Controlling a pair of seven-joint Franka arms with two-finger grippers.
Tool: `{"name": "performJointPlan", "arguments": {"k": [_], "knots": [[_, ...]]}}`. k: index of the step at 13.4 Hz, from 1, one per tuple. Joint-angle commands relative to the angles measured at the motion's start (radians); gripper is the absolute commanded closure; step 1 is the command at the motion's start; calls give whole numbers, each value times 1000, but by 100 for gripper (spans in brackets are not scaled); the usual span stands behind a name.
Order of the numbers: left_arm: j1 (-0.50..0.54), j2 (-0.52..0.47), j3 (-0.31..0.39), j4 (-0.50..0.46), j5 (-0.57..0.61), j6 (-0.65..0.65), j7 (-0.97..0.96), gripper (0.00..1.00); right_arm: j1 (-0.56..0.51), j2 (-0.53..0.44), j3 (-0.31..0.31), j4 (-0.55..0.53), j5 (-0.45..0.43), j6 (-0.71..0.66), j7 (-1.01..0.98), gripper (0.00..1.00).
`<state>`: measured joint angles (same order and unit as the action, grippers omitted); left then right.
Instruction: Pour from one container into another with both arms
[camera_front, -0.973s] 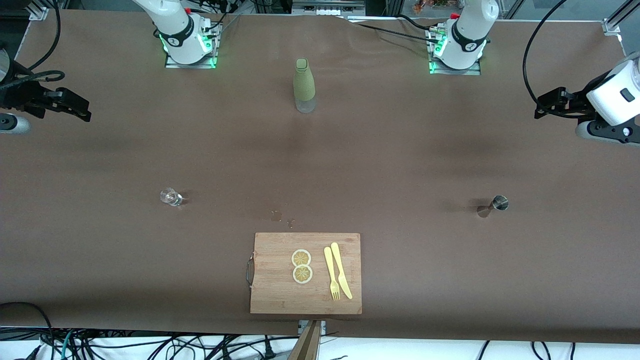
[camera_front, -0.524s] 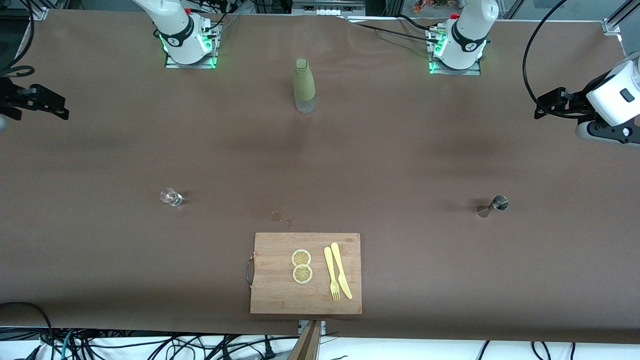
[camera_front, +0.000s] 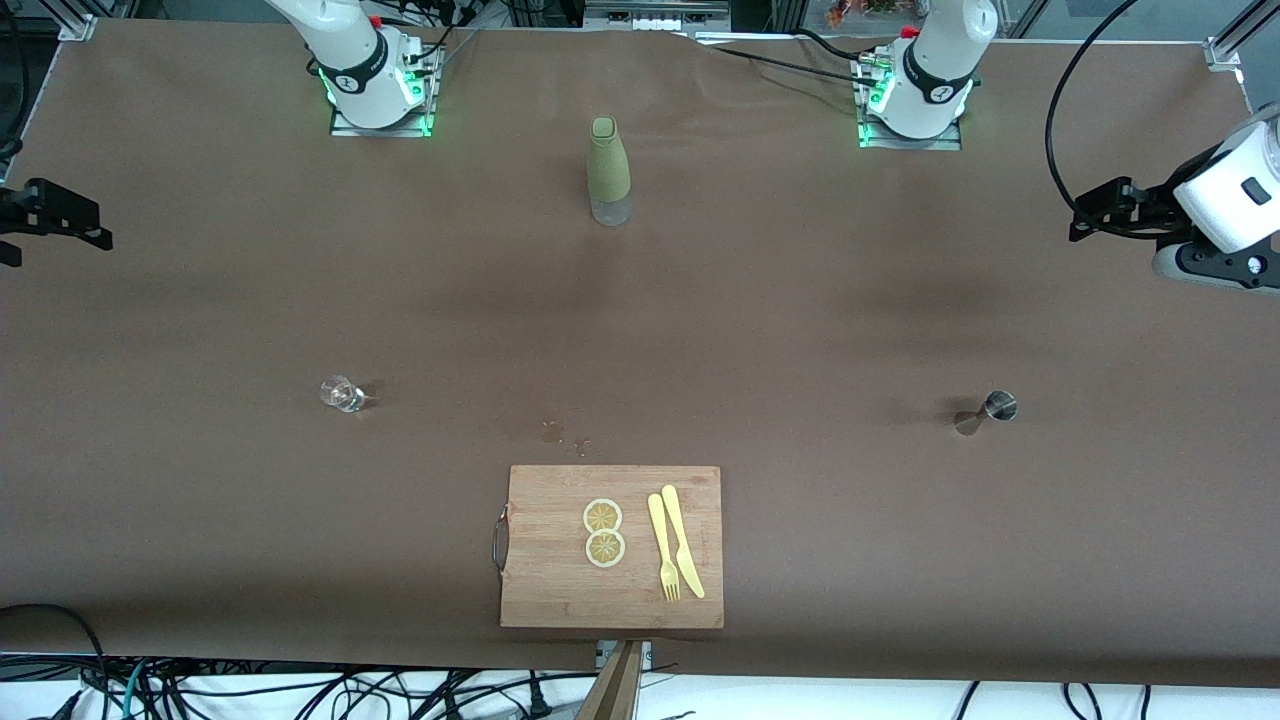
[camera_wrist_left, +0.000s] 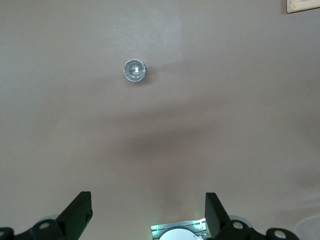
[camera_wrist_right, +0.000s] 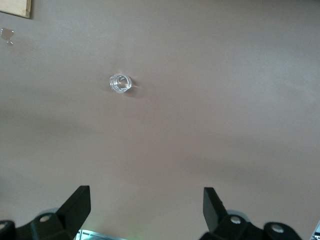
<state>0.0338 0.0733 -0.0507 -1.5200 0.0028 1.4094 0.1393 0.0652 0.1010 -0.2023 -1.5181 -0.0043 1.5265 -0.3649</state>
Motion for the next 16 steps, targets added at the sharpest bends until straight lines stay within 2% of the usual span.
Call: {"name": "performJointPlan", "arguments": {"k": [1, 8, 10, 14, 16], "knots": [[0, -3, -3, 6, 0, 3, -6, 0, -1, 43, 0, 27, 9, -8, -22, 0], [2, -1, -3, 6, 0, 5, -6, 0, -24, 69, 0, 18, 14, -31, -28, 0], [3, -3, -3, 6, 0, 10, 2, 0, -53, 78, -2, 7, 12, -31, -201, 0], [5, -1, -3, 4, -1, 10, 0, 0, -79, 88, 0, -65, 35, 65, -492, 0], [5, -1, -5, 4, -1, 10, 0, 0, -97, 118, -2, -90, 127, 107, -629, 0]]}}
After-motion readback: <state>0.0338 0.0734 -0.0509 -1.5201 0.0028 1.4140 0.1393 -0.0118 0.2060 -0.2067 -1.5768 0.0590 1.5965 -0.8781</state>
